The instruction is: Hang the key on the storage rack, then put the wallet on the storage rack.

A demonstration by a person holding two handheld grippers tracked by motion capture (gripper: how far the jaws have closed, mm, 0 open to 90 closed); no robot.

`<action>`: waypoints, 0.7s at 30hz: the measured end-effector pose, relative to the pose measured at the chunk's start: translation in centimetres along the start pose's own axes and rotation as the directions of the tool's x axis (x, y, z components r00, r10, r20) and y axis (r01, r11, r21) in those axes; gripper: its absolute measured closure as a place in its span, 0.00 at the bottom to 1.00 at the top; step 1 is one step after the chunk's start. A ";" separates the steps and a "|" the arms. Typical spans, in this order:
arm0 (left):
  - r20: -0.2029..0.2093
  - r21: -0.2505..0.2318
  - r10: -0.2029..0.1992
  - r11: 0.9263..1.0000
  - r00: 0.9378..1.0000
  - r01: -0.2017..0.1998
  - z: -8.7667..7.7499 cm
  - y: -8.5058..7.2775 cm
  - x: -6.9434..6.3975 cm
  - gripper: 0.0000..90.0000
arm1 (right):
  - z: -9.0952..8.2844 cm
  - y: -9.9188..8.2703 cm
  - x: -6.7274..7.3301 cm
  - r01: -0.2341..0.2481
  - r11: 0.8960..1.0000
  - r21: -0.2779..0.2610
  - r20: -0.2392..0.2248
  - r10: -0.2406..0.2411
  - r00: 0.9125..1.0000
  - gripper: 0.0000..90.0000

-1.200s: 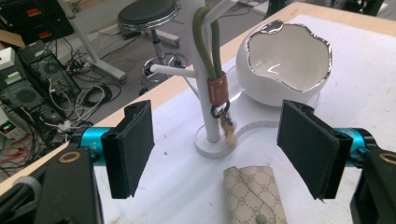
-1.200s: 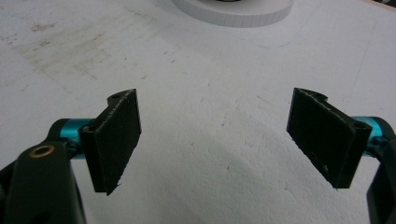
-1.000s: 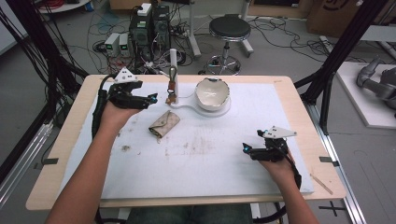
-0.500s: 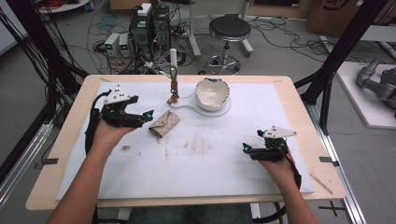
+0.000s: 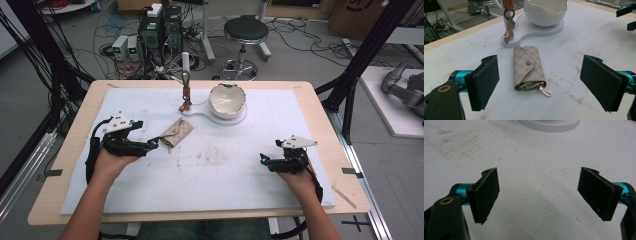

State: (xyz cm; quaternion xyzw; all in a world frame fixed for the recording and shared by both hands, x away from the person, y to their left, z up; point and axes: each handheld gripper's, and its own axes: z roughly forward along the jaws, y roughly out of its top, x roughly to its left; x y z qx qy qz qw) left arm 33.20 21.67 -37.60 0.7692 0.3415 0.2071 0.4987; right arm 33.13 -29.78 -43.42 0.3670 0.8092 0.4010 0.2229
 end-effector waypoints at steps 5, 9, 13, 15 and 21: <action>-0.012 -0.003 -0.009 1.000 1.000 0.009 -0.2 -0.3 0.3 0.17 | -0.1 0.0 0.0 -0.005 1.000 -0.001 0.002 0.005 1.000 0.20; -0.011 0.000 -0.023 1.000 1.000 0.023 -0.2 -0.6 0.3 0.17 | -0.1 0.0 0.0 -0.002 1.000 0.003 0.004 0.002 1.000 0.20; -0.007 0.015 -0.026 1.000 1.000 0.026 0.3 -0.9 0.3 0.17 | 0.0 0.0 0.0 0.000 1.000 0.000 0.008 0.000 1.000 0.20; -0.007 0.025 -0.026 0.999 1.000 0.026 0.6 -1.1 0.4 0.17 | 0.0 0.1 0.0 -0.001 1.000 -0.001 0.009 0.001 1.000 0.20; -0.009 0.049 -0.028 0.998 1.000 0.028 1.7 -1.2 0.5 0.17 | -0.1 0.1 0.0 0.002 1.000 0.000 0.005 -0.002 1.000 0.20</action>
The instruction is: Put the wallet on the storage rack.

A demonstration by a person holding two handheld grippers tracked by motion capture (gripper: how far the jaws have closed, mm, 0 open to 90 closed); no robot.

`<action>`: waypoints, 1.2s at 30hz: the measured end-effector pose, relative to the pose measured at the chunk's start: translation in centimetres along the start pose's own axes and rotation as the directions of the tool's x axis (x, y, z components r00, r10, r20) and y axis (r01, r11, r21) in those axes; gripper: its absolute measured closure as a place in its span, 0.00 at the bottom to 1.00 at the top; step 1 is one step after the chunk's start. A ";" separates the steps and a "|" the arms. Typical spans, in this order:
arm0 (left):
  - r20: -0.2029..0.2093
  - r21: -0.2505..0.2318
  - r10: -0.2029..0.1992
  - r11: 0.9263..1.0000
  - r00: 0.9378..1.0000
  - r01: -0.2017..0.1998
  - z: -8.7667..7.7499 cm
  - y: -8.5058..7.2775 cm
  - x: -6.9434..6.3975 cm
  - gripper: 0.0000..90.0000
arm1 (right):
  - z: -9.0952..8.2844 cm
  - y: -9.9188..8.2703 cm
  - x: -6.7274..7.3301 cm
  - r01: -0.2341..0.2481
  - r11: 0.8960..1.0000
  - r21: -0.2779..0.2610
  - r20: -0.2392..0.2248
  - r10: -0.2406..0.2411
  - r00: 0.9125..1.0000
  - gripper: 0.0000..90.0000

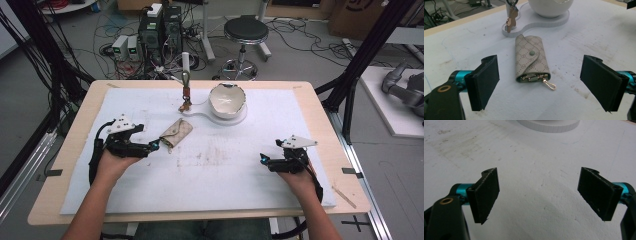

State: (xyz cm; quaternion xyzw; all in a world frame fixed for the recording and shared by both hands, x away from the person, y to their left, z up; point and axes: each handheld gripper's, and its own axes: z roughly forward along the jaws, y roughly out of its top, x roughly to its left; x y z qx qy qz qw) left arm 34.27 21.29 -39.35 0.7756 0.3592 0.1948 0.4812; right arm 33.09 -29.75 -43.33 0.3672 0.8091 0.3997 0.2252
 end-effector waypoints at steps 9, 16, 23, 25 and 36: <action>0.004 0.037 -0.008 0.999 1.000 0.007 2.6 0.1 0.2 0.17 | -0.1 -0.2 0.2 0.003 1.000 0.008 0.003 -0.003 1.000 0.20; -0.001 0.062 -0.015 0.998 1.000 0.015 4.4 0.2 0.3 0.17 | -0.6 -0.7 0.2 0.002 1.000 0.008 0.013 -0.002 1.000 0.20; -0.027 0.124 -0.005 0.992 1.000 0.008 7.2 0.0 0.4 0.17 | -1.0 -1.0 0.3 -0.002 1.000 0.013 0.017 0.002 1.000 0.20; -0.036 0.133 -0.004 0.991 0.999 0.009 7.6 -0.1 0.3 0.17 | -1.0 -1.0 0.3 0.002 1.000 0.012 0.018 -0.002 1.000 0.20; -0.060 0.222 0.013 0.975 0.998 0.001 9.8 -1.1 0.2 0.16 | -1.0 -1.1 0.3 -0.001 1.000 0.016 0.013 0.001 1.000 0.20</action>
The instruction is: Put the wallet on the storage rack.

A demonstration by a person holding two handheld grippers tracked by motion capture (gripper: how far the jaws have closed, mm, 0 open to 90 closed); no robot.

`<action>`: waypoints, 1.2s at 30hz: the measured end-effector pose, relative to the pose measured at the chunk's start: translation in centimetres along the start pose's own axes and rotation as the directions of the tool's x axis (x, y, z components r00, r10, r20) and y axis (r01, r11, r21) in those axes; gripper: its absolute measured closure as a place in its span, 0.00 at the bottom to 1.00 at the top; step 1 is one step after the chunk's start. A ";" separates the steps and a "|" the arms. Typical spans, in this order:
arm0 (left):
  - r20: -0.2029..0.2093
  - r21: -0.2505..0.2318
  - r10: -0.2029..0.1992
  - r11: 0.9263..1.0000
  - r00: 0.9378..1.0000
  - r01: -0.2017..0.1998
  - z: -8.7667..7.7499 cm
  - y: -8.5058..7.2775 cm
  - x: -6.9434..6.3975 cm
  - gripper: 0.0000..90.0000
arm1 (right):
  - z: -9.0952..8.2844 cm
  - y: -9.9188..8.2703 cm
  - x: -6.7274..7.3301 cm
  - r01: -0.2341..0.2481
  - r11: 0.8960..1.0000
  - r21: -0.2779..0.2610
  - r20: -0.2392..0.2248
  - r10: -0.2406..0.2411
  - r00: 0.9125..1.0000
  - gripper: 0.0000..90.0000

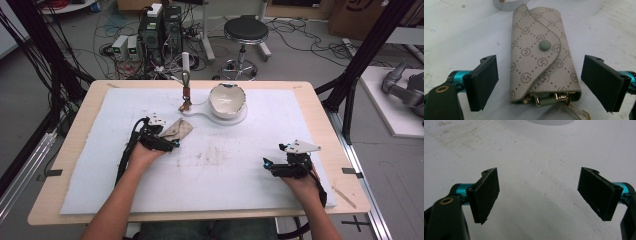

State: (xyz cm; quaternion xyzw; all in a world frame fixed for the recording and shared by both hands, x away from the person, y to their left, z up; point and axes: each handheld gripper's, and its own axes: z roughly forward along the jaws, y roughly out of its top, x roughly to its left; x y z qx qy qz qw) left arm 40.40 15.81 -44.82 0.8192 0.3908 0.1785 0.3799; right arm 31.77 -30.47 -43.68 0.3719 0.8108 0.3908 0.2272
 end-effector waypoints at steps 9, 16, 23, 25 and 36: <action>0.005 0.040 0.026 0.999 1.000 -0.026 0.8 -0.3 -0.1 0.16 | 0.1 0.1 0.2 0.007 1.000 0.002 0.000 -0.007 1.000 0.20; 0.031 0.026 0.019 0.999 0.999 -0.019 0.7 -0.3 0.0 0.24 | 0.1 0.0 0.1 0.006 1.000 0.001 -0.002 -0.006 1.000 0.20; 0.022 0.018 0.017 1.000 1.000 -0.017 0.4 -0.3 -0.1 0.36 | 0.2 0.0 0.1 0.009 1.000 0.002 -0.004 -0.009 1.000 0.20; 0.019 0.018 0.021 1.000 1.000 -0.022 0.3 -0.3 -0.1 0.38 | 0.2 0.0 0.0 0.006 1.000 0.003 -0.004 -0.006 1.000 0.20; 0.033 -0.004 0.002 1.000 0.999 -0.002 -0.6 0.2 -0.4 0.41 | 0.1 0.0 -0.1 0.000 1.000 -0.002 -0.004 0.000 1.000 0.20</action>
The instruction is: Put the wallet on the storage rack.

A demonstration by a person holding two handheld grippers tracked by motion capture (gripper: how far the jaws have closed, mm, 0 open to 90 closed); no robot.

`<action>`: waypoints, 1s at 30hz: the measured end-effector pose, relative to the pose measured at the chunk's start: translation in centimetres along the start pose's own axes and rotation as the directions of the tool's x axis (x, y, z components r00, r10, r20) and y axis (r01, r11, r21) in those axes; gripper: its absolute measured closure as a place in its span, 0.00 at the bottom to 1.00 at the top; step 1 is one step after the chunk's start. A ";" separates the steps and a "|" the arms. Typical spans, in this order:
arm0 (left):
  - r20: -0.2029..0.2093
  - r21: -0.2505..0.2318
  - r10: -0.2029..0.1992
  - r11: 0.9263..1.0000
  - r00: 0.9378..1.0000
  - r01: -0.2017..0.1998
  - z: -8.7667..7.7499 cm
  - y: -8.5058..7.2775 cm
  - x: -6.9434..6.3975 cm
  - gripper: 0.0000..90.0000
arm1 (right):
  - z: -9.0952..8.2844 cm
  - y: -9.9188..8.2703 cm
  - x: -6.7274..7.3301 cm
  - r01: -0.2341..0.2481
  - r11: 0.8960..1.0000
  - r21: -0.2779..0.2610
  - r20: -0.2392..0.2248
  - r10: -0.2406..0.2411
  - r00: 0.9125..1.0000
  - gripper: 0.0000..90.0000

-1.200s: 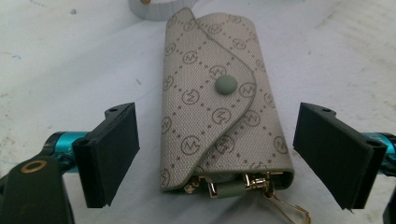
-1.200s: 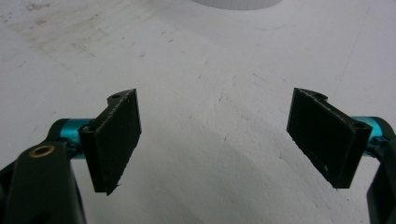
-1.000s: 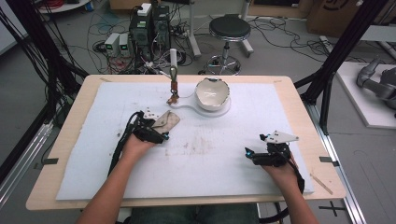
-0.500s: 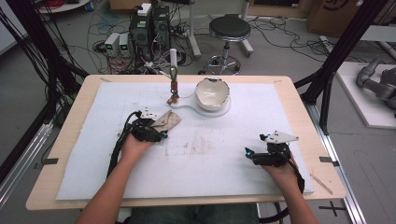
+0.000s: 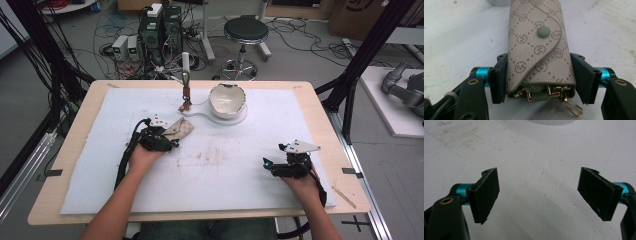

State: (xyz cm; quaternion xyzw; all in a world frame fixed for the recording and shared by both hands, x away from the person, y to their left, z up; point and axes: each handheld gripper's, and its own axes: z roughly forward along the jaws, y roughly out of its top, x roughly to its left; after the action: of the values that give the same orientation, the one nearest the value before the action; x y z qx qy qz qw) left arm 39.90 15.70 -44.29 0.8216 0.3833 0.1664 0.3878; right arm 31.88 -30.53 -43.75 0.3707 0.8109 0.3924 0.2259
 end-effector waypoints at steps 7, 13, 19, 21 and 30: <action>0.024 -0.038 0.037 0.999 0.999 -0.036 -1.5 1.5 -1.0 0.41 | 0.0 0.1 0.1 0.002 1.000 -0.002 0.000 -0.002 1.000 0.20; 0.042 -0.063 0.075 0.995 0.996 -0.072 -2.6 3.6 -2.0 0.41 | 0.0 0.2 0.3 0.005 1.000 -0.005 -0.005 -0.005 1.000 0.20; 0.057 -0.078 0.132 0.989 0.990 -0.127 -2.9 6.9 -3.4 0.41 | 0.2 0.3 0.3 0.010 1.000 -0.007 -0.012 -0.010 1.000 0.20; 0.058 -0.078 0.151 0.986 0.987 -0.146 -3.0 7.9 -3.7 0.41 | 0.3 0.3 0.3 0.010 1.000 -0.009 -0.012 -0.010 1.000 0.20; 0.077 -0.058 0.184 0.982 0.980 -0.180 -1.4 11.9 -4.8 0.40 | 0.5 0.3 0.2 0.006 1.000 0.000 -0.017 -0.006 1.000 0.20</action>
State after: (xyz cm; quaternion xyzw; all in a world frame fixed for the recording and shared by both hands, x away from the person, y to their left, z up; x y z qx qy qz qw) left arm 41.92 7.94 -34.15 0.8492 0.2858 0.1768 0.4073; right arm 32.18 -29.99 -43.82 0.3646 0.8140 0.3950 0.2202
